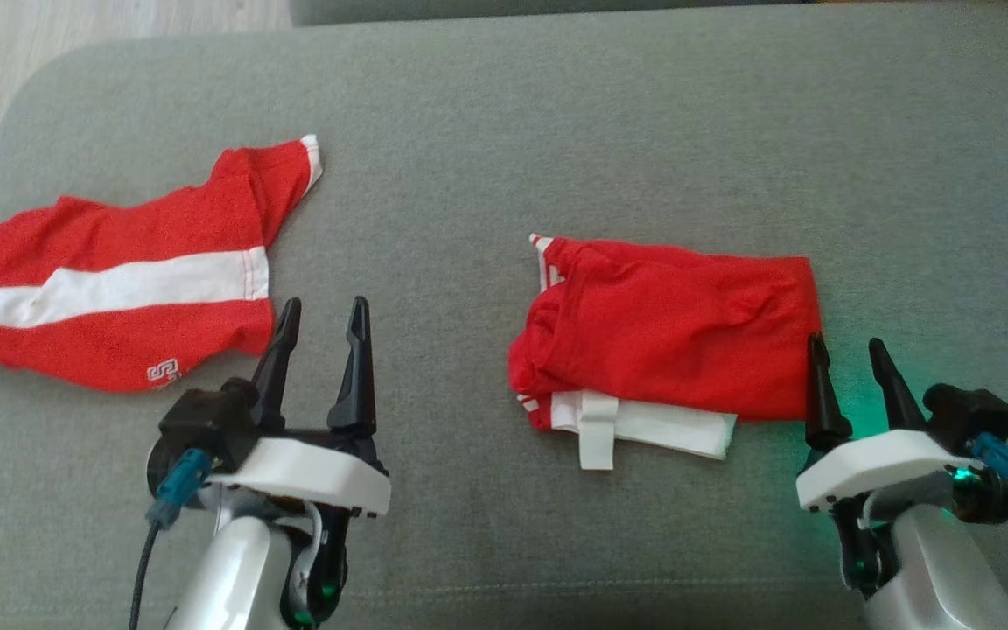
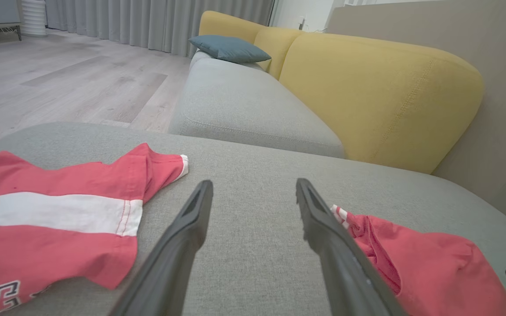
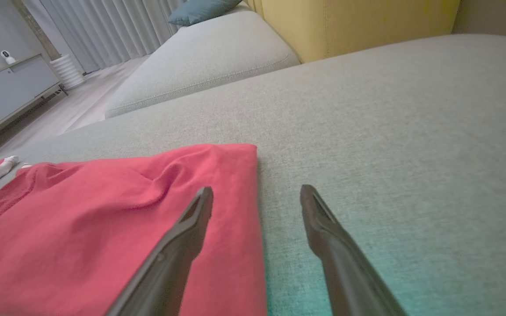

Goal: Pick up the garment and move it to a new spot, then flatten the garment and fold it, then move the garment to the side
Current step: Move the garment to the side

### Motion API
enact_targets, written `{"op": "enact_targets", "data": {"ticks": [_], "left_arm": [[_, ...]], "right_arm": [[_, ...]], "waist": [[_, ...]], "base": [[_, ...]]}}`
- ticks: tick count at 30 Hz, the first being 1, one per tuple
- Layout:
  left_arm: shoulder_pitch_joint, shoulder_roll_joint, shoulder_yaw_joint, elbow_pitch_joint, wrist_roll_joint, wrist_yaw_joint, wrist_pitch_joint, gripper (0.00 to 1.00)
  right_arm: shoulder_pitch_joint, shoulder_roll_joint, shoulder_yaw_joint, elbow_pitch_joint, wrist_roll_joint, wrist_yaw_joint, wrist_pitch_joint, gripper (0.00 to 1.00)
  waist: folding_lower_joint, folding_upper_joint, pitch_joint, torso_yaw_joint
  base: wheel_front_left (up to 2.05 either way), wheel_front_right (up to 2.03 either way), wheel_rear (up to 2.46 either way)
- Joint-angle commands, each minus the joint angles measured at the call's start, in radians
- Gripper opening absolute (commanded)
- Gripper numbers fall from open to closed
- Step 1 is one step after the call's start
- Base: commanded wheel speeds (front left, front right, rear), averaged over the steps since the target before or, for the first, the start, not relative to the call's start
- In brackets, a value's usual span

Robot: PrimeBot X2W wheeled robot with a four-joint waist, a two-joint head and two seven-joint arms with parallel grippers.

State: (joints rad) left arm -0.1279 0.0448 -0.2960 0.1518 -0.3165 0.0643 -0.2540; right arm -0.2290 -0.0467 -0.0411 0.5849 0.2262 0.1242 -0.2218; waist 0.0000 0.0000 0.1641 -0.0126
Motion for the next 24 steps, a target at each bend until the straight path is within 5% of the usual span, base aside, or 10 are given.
{"op": "enact_targets", "data": {"ticks": [1,14,15,16,17,24], "left_arm": [[-0.045,0.005,0.025,-0.029,0.013,-0.004,-0.008,1.00],[-0.084,0.005,0.026,-0.051,0.022,0.004,-0.008,1.00],[-0.089,0.005,0.026,-0.054,0.023,0.005,-0.008,1.00],[-0.094,0.005,0.025,-0.056,0.024,0.005,-0.008,1.00],[-0.099,0.005,0.024,-0.058,0.026,0.005,-0.008,1.00],[-0.118,0.005,0.023,-0.064,0.036,0.001,-0.008,1.00]], "right_arm": [[-0.049,-0.004,0.033,0.001,0.014,0.007,-0.020,1.00],[-0.156,-0.004,0.058,0.115,-0.007,0.007,-0.036,1.00],[-0.166,-0.004,0.059,0.119,-0.015,0.007,-0.037,0.91],[-0.175,-0.004,0.061,0.122,-0.025,0.007,-0.037,0.55],[-0.184,-0.004,0.064,0.123,-0.037,0.007,-0.037,0.00],[-0.226,-0.015,0.048,0.063,-0.199,0.007,-0.040,0.00]], "waist": [[0.0000,0.0000,0.023,0.021],[0.0000,0.0000,0.106,0.036],[0.0000,0.0000,0.115,0.034],[0.0000,0.0000,0.124,0.031],[0.0000,0.0000,0.131,0.026],[0.0000,0.0000,0.130,-0.027]], "base": [[0.00,0.00,0.00],[0.00,0.00,0.00],[0.00,0.00,0.00],[0.00,0.00,0.00],[0.00,0.00,0.00],[0.00,0.00,0.00]]}}
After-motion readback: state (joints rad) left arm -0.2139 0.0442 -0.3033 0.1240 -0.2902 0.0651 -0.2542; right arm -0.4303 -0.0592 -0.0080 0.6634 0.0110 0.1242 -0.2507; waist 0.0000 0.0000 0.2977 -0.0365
